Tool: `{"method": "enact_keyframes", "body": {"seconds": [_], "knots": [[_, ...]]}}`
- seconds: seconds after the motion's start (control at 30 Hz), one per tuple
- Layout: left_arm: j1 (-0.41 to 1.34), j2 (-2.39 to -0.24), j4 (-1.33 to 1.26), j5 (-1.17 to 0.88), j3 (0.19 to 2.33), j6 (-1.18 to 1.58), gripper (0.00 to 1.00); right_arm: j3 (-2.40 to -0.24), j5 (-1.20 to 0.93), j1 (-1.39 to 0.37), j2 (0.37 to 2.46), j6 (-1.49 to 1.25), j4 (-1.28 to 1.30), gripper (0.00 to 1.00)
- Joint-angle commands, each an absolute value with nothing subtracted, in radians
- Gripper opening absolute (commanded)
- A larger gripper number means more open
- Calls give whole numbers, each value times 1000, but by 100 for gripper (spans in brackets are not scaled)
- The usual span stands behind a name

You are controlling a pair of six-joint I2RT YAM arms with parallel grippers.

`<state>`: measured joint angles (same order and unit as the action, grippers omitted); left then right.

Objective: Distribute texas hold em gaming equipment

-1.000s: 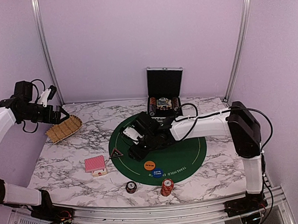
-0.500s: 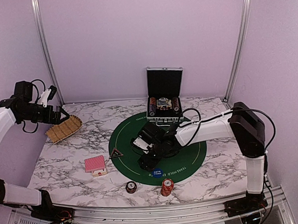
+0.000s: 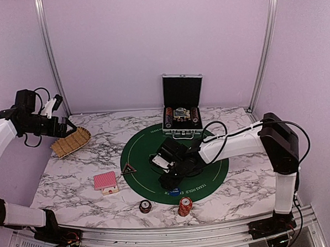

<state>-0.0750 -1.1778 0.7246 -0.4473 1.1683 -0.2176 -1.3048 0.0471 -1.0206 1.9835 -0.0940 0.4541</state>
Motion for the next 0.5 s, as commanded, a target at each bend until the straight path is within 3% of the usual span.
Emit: {"method": "enact_keyframes", "body": {"seconds": [0.0, 0.47], "knots": [[-80, -1159, 749, -465, 1179, -227, 99, -1302, 62, -1028, 1964, -107, 469, 58], [-80, -1143, 762, -451, 1173, -245, 99, -1353, 113, -985, 2006, -114, 465, 50]]}}
